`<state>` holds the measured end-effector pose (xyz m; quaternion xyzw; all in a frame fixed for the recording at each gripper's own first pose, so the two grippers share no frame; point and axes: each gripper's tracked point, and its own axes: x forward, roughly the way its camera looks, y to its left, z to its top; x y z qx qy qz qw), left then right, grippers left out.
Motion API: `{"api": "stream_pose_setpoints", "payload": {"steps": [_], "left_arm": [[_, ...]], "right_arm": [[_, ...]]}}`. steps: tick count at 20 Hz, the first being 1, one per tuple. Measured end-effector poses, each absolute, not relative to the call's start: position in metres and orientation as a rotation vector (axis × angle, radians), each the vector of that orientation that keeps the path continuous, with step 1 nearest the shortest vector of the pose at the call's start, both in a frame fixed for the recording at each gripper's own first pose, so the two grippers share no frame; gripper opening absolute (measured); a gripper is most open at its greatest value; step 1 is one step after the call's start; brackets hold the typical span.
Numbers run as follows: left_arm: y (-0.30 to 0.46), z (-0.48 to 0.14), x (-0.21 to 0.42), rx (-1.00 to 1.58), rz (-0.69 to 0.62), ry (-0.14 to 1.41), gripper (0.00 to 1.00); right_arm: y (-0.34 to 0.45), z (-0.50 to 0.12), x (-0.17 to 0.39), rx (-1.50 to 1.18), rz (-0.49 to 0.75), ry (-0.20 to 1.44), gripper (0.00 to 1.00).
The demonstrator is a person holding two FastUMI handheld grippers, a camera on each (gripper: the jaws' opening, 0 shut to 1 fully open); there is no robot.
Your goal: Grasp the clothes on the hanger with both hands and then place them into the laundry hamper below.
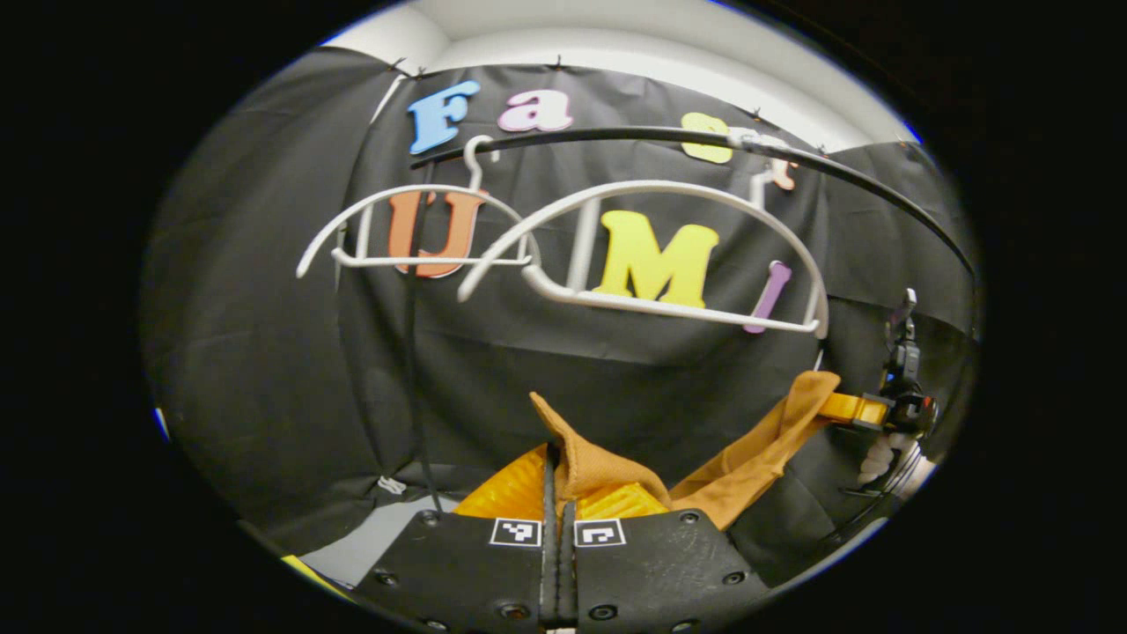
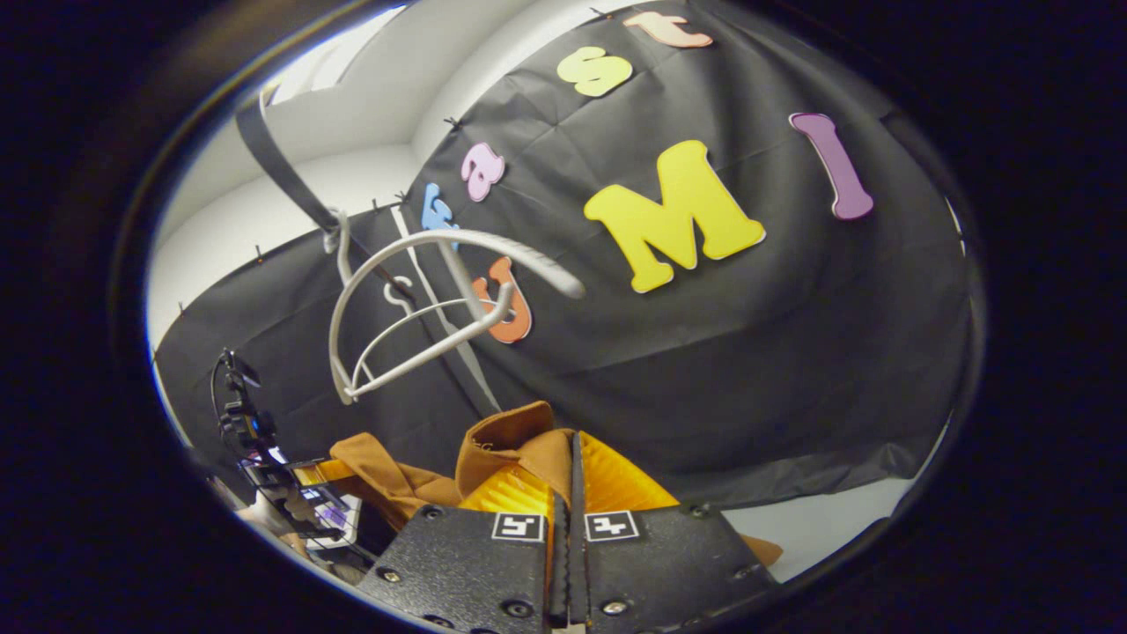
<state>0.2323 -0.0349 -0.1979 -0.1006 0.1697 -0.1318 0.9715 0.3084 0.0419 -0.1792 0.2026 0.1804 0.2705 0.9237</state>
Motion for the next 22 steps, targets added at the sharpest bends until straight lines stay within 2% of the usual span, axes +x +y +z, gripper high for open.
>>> {"api": "stream_pose_setpoints", "payload": {"steps": [1,2,6,7,8,11,18,22], "left_arm": [[-0.047,-0.193,0.230,-0.197,-0.289,0.334,0.05],[-0.058,-0.187,0.229,-0.195,-0.312,0.331,0.00],[-0.105,-0.177,0.219,-0.199,-0.401,0.330,0.00],[-0.114,-0.176,0.215,-0.195,-0.418,0.333,0.05],[-0.119,-0.174,0.213,-0.182,-0.430,0.334,0.00],[-0.130,-0.181,0.203,-0.167,-0.462,0.354,0.00],[-0.116,-0.241,0.166,-0.173,-0.402,0.436,0.00],[-0.122,-0.316,0.155,-0.212,-0.359,0.547,0.00]], "right_arm": [[0.053,-0.177,0.299,0.417,0.575,0.374,0.04],[0.066,-0.175,0.292,0.411,0.595,0.379,0.04],[0.121,-0.167,0.256,0.396,0.691,0.400,0.04],[0.134,-0.164,0.247,0.386,0.715,0.404,0.04],[0.144,-0.161,0.241,0.374,0.738,0.405,0.04],[0.162,-0.167,0.226,0.322,0.782,0.417,0.04],[0.176,-0.231,0.196,0.336,0.827,0.592,0.04],[0.166,-0.315,0.185,0.271,0.787,0.726,0.04]]}}
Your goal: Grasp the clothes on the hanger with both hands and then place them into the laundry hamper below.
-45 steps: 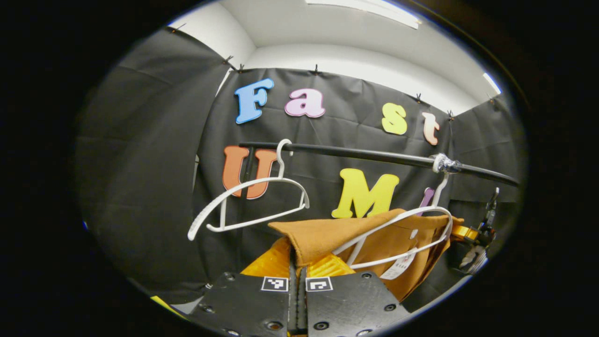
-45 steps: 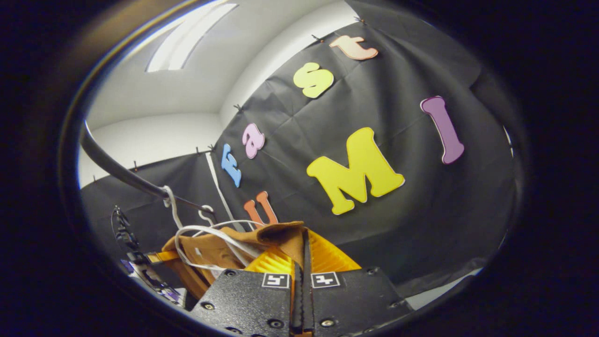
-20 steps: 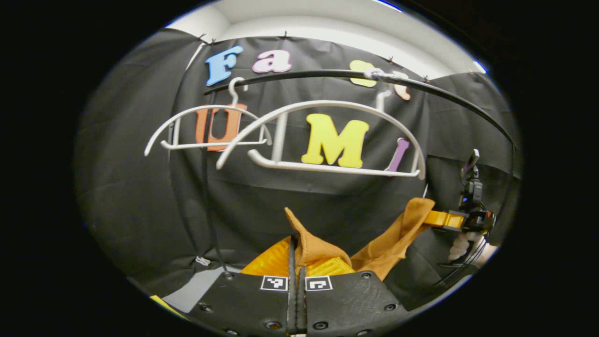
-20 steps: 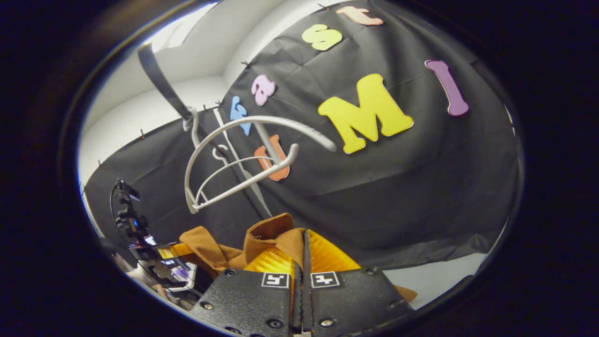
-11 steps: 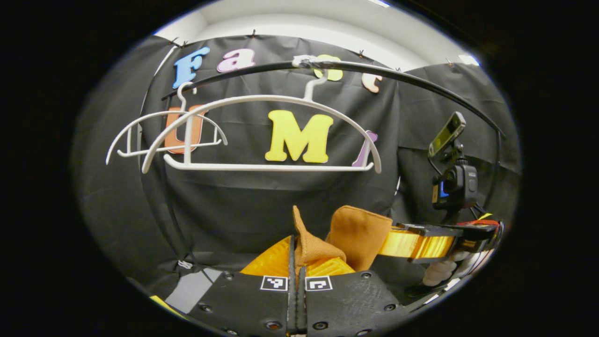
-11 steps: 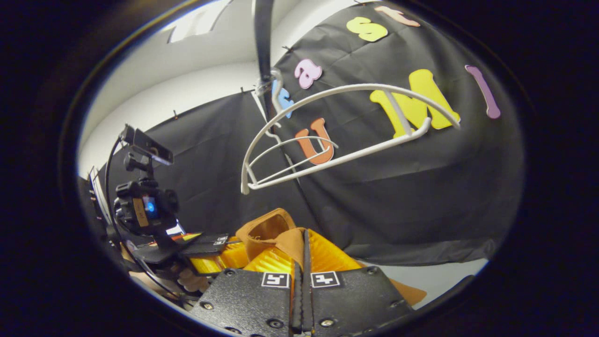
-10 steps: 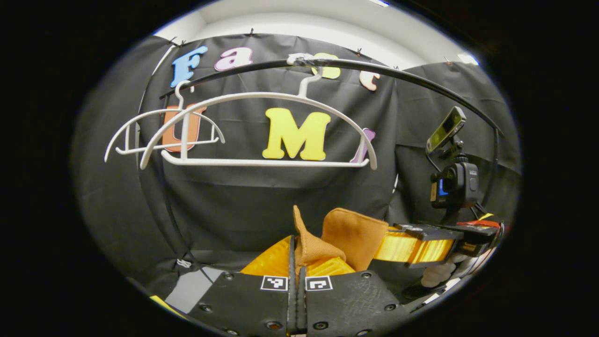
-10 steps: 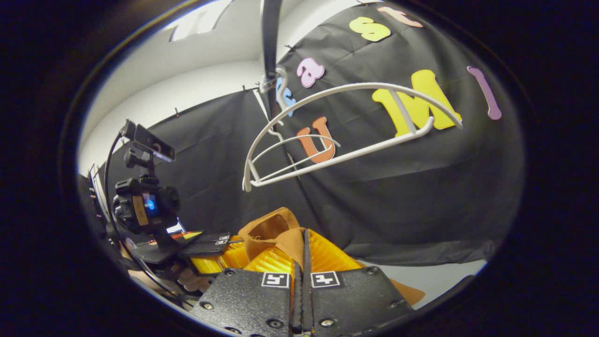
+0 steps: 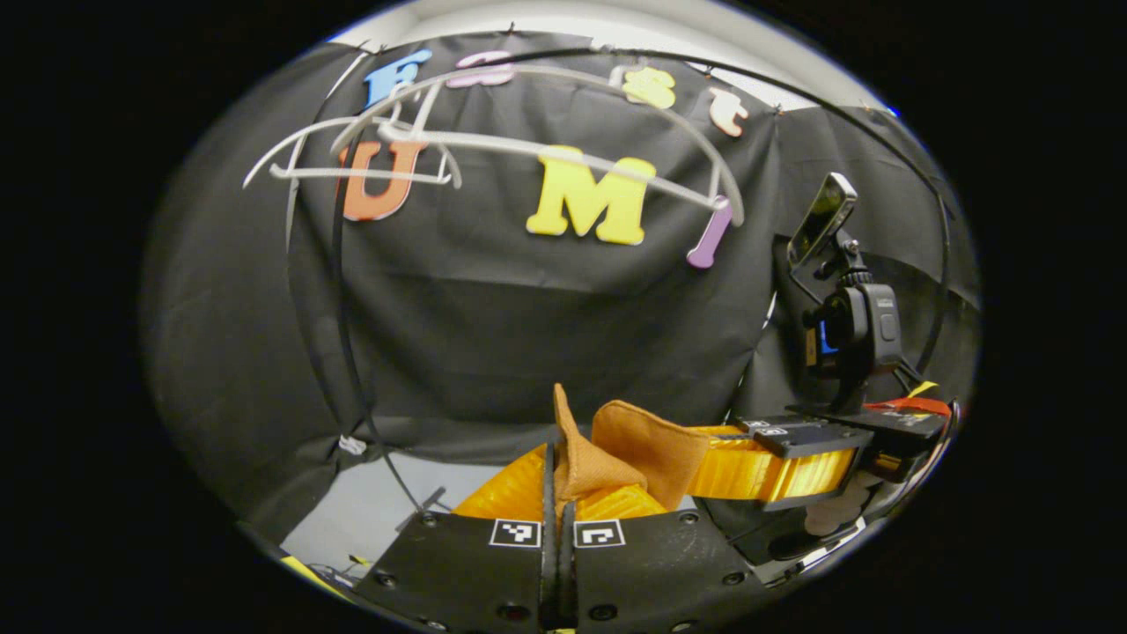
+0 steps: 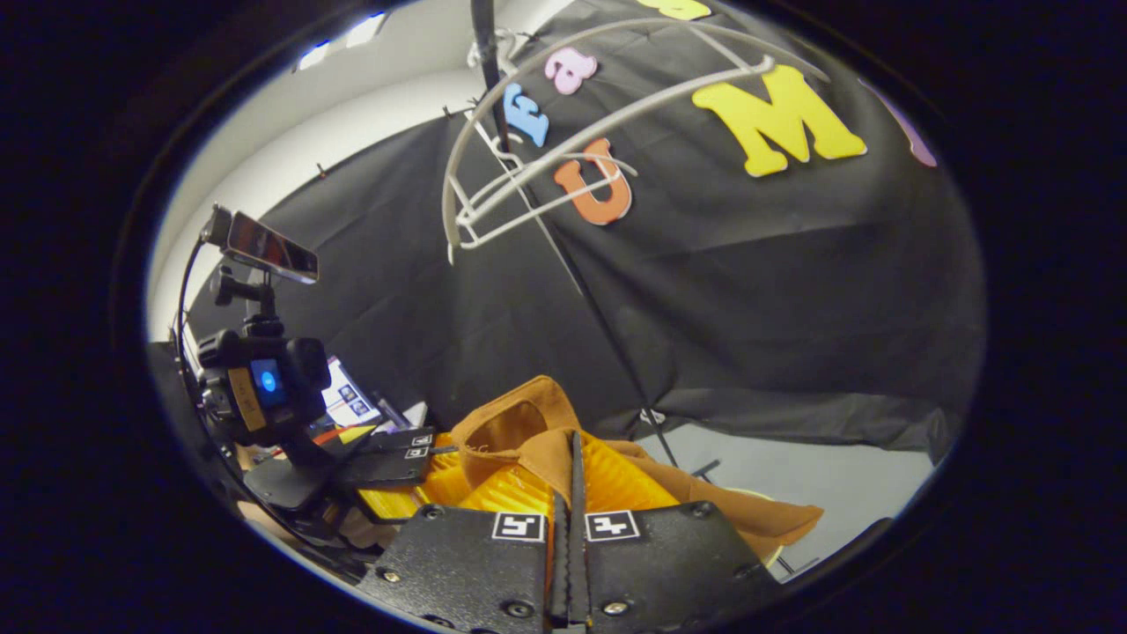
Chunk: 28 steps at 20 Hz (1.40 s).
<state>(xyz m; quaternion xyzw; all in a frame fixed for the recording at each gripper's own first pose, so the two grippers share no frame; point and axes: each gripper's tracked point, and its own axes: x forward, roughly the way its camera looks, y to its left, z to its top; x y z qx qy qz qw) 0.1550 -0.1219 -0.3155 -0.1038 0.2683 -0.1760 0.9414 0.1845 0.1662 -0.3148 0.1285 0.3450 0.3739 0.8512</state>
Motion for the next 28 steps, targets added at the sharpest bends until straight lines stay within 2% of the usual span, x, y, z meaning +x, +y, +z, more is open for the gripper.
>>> {"api": "stream_pose_setpoints", "payload": {"steps": [7,9,10,11,13,17,19,28], "left_arm": [[-0.170,-0.480,0.124,-0.247,-0.300,0.858,0.00],[-0.176,-0.508,0.115,-0.209,-0.270,0.936,0.00],[-0.179,-0.517,0.110,-0.203,-0.260,0.969,0.07],[-0.178,-0.523,0.106,-0.195,-0.244,0.992,0.01],[-0.173,-0.528,0.099,-0.189,-0.225,1.008,0.03],[-0.156,-0.528,0.098,-0.177,-0.171,0.985,0.98],[-0.154,-0.524,0.097,-0.176,-0.174,0.982,0.97],[-0.154,-0.508,0.083,-0.147,-0.178,0.983,0.97]], "right_arm": [[0.101,-0.503,0.165,0.213,0.534,1.082,0.04],[0.095,-0.533,0.165,0.173,0.459,1.156,0.04],[0.090,-0.545,0.168,0.149,0.425,1.170,0.04],[0.079,-0.550,0.167,0.129,0.392,1.186,0.04],[0.082,-0.539,0.160,0.171,0.373,1.199,0.08],[0.074,-0.532,0.166,0.081,0.319,1.182,0.92],[0.067,-0.527,0.164,-0.007,0.302,1.179,0.93],[0.070,-0.514,0.149,-0.049,0.289,1.155,0.94]]}}
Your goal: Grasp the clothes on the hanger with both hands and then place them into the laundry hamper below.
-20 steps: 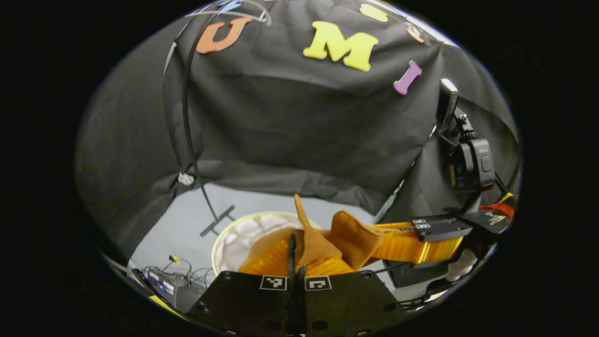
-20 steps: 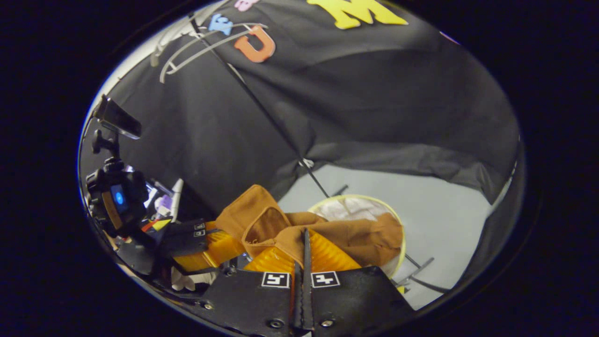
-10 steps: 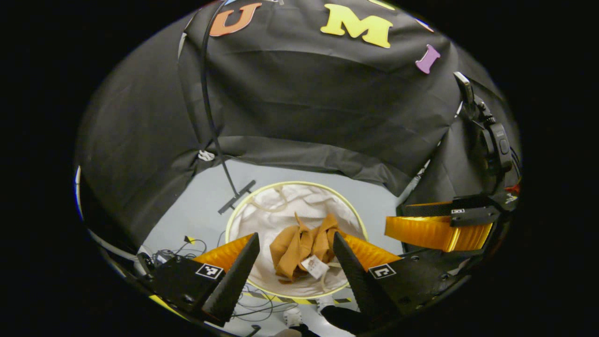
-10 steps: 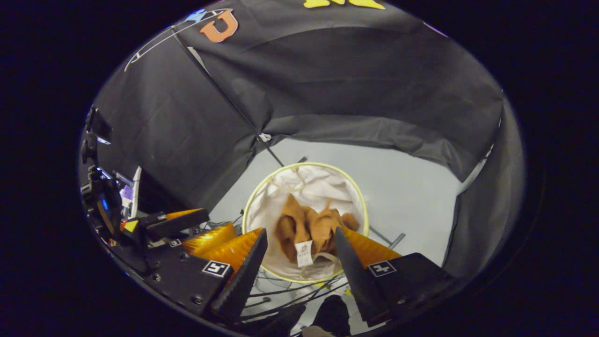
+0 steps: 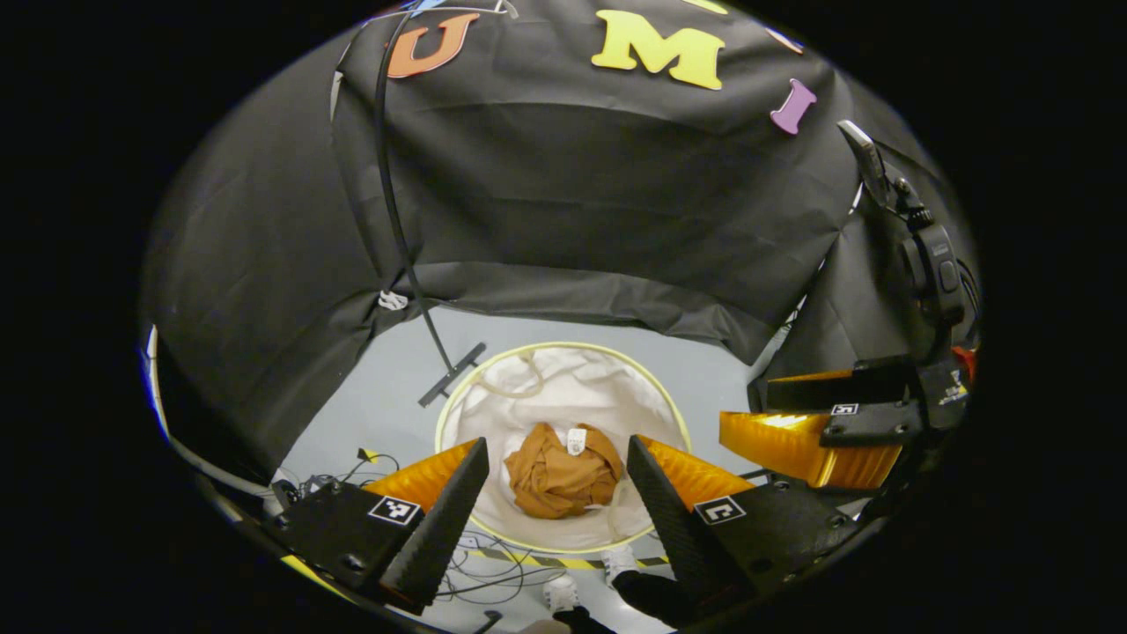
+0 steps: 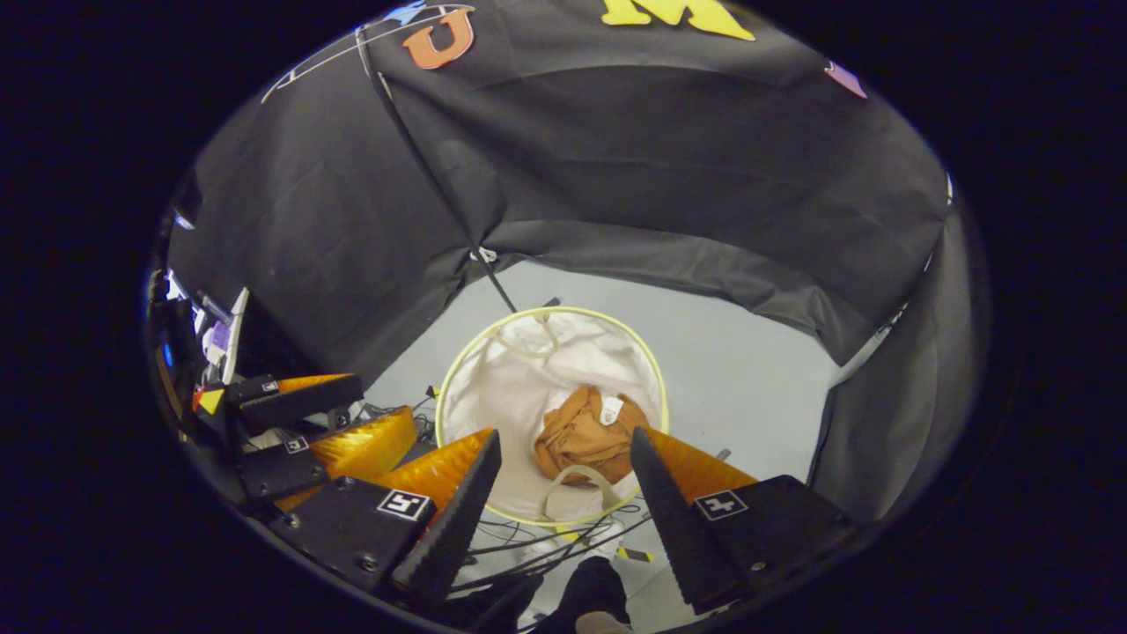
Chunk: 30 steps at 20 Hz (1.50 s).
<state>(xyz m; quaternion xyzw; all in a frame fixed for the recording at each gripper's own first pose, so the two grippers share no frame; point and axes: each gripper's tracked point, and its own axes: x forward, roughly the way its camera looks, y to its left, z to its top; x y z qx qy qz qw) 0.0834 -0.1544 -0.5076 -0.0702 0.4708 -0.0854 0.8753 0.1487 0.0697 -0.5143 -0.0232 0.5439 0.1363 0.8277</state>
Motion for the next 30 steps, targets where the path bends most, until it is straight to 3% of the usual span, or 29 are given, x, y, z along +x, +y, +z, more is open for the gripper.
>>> {"api": "stream_pose_setpoints", "payload": {"steps": [11,17,21,26,30], "left_arm": [[-0.141,-0.484,0.078,-0.127,-0.168,0.973,0.97],[-0.129,-0.429,0.082,-0.080,-0.205,0.897,1.00],[-0.117,-0.359,0.087,-0.045,-0.253,0.769,0.97],[-0.091,-0.218,0.092,0.064,-0.260,0.437,0.96],[-0.083,-0.139,0.077,0.038,-0.261,0.276,0.99]], "right_arm": [[0.064,-0.495,0.151,-0.033,0.263,1.095,0.94],[0.056,-0.445,0.165,0.022,0.234,0.984,0.94],[0.050,-0.369,0.162,0.035,0.204,0.840,0.94],[0.039,-0.236,0.131,0.012,0.153,0.590,0.95],[0.036,-0.132,0.113,0.040,0.120,0.373,0.98]]}}
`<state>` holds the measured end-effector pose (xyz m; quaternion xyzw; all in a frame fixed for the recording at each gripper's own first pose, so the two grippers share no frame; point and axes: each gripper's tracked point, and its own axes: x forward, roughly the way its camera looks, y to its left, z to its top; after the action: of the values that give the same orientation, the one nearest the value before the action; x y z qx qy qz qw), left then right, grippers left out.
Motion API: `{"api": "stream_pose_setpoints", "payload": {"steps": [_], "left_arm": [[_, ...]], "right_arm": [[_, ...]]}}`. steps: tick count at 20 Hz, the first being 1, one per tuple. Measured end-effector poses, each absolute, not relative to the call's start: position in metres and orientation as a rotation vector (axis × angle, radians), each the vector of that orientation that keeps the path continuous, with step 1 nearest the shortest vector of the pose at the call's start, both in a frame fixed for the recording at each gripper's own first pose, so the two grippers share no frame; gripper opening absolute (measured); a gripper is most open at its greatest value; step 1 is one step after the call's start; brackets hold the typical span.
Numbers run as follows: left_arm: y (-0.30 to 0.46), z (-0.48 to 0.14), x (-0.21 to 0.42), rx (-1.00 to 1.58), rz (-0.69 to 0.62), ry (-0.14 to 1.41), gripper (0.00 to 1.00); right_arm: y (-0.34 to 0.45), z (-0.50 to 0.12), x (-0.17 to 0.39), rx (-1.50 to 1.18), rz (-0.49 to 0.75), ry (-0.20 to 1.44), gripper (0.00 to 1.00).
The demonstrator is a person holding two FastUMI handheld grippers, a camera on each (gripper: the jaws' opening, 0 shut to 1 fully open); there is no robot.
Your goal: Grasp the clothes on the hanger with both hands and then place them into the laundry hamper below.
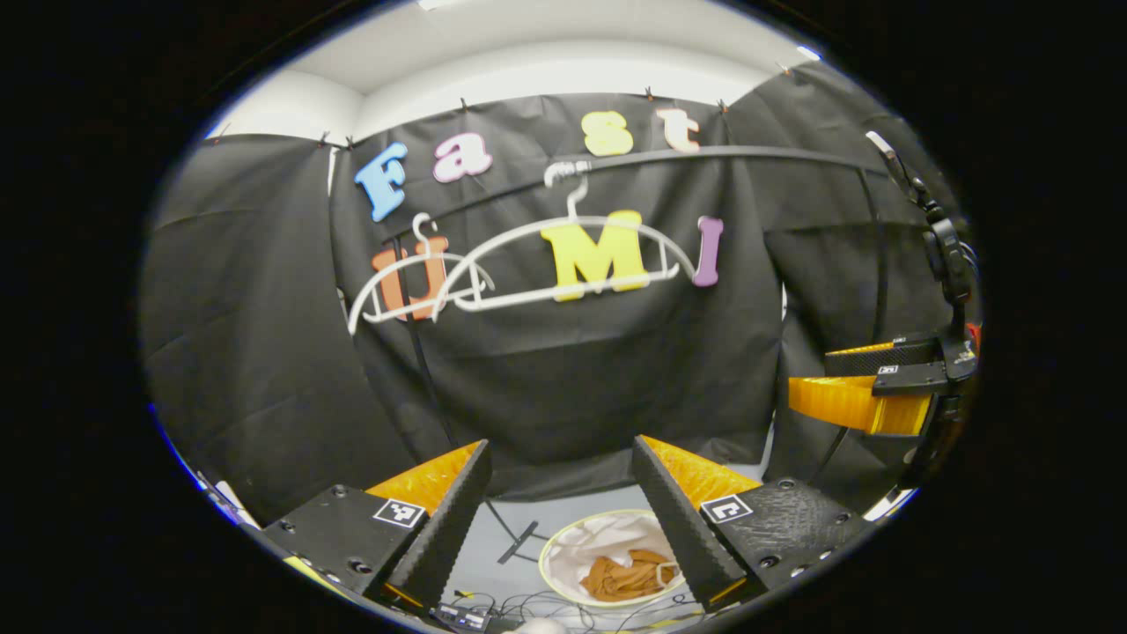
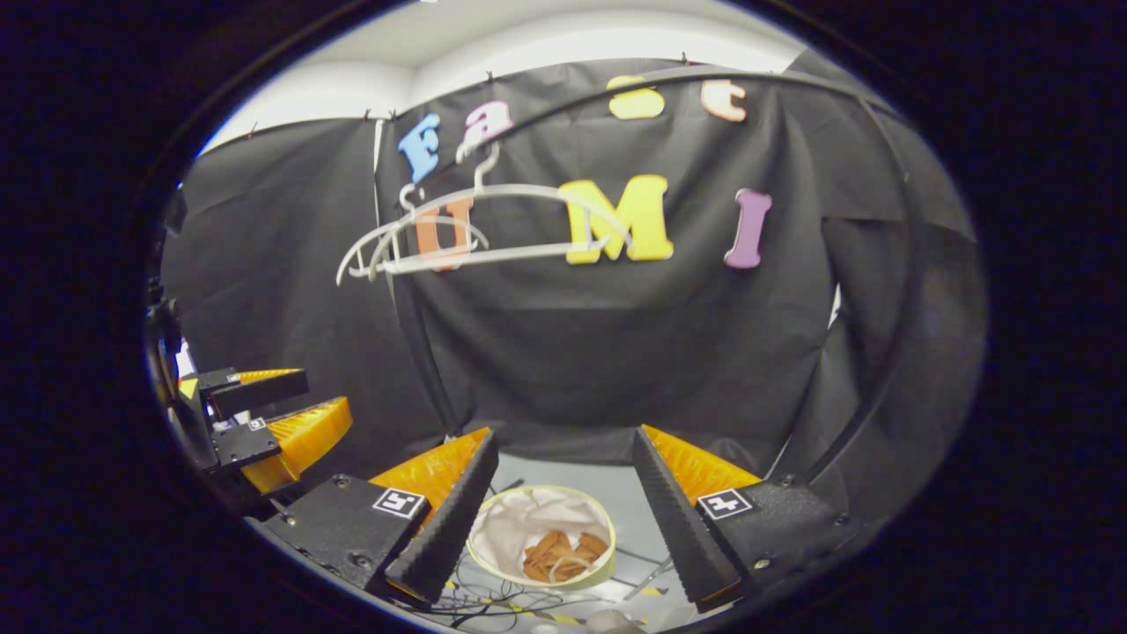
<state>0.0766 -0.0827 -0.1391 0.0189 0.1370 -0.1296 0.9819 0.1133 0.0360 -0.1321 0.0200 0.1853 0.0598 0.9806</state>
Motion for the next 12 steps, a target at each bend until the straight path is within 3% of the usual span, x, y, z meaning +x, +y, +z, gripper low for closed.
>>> {"api": "stream_pose_setpoints", "payload": {"steps": [5,6,7,12], "left_arm": [[-0.054,-0.065,0.058,-0.023,-0.151,0.151,0.99],[-0.050,-0.058,0.053,-0.030,-0.131,0.132,0.99],[-0.047,-0.047,0.048,-0.034,-0.112,0.102,1.00],[-0.044,-0.010,0.028,-0.094,-0.023,0.046,1.00]], "right_arm": [[0.024,-0.048,0.089,0.062,0.140,0.201,1.00],[0.018,-0.036,0.082,0.051,0.145,0.174,0.95],[0.010,-0.021,0.073,0.036,0.159,0.143,1.00],[-0.025,0.020,0.070,0.032,0.134,0.048,0.99]]}}
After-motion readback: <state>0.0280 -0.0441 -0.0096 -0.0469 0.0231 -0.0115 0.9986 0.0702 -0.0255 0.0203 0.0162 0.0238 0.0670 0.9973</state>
